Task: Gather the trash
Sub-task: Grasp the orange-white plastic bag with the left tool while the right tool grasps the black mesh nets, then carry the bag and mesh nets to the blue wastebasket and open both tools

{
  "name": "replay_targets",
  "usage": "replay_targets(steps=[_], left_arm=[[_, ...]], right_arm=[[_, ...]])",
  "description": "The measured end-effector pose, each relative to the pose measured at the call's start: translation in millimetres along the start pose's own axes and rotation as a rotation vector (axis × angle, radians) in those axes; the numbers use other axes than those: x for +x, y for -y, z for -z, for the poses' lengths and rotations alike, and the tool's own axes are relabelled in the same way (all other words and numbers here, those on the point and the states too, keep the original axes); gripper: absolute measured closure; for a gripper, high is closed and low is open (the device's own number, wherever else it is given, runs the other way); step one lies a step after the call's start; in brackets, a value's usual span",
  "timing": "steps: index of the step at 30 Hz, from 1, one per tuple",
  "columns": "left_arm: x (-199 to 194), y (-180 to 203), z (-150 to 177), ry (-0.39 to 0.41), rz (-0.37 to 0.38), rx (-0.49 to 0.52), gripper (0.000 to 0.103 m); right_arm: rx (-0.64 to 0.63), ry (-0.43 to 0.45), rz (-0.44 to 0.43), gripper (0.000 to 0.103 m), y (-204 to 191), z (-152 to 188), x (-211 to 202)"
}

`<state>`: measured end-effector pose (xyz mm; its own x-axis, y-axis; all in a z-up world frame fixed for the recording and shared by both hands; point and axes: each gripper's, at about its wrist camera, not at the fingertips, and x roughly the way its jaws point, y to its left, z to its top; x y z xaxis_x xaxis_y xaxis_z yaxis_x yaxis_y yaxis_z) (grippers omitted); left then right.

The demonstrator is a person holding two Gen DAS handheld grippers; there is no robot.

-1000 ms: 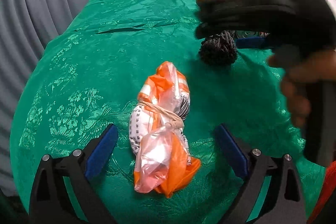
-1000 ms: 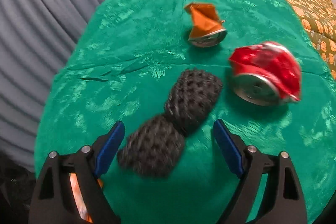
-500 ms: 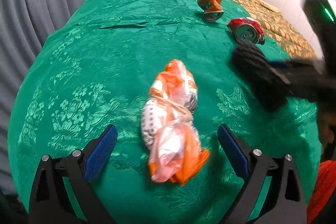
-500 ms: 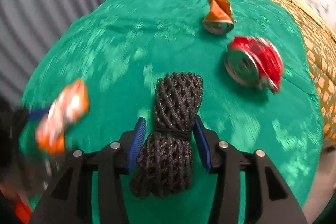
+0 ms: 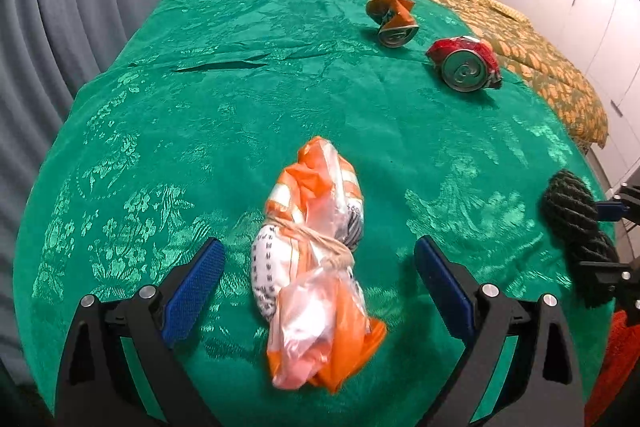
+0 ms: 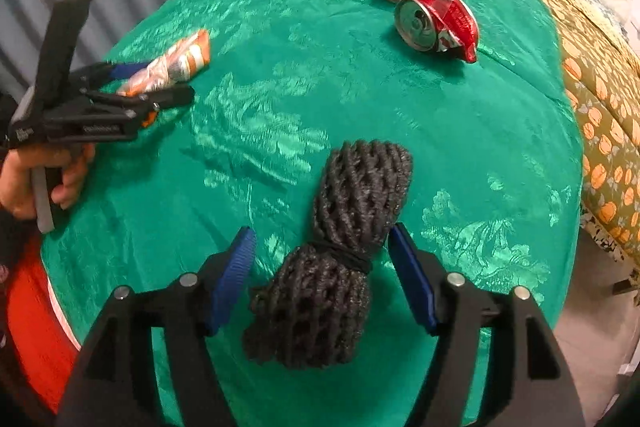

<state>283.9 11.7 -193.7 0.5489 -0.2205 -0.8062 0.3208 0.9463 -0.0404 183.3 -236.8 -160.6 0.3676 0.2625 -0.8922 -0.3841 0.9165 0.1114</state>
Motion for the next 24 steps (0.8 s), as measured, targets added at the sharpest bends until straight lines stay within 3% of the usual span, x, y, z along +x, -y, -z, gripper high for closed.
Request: replay_targets(steps=[4,7,9,10,15,19,24], left_arm=[[3,-2,-3,0.007,-0.029,-0.008,0.017],[2,-4,-4,0.021,-0.057,-0.014,0.031],[0,-7,-4,0.030,-0.067,-0.019,0.051],[-1,-9,-4,0.033,-0.061,-0.023,0.056],[-4,-11,-4,0.045,-0.049,-0.046,0.059],[-15,-2,-1,0.051,0.030,-0.066,0.060],[-39,48,8,0.060,0.115,0.008,0.060]], right_arm=[[0.067,-0.014,0.033,0.036,6,-7,8],[0.087,-0.007,0.048,0.065,9,-4,5],[0.095,0.015,0.040,0.067,10,0,-3],[0.091,0.020,0.040,0.068,10,2,-5],[0.125,0.098,0.007,0.068,19,14,-32],[0.182,0.161,-0.040,0.068,37,25,-54],[0.267,0.206,-0.023,0.068,88,57,-79]])
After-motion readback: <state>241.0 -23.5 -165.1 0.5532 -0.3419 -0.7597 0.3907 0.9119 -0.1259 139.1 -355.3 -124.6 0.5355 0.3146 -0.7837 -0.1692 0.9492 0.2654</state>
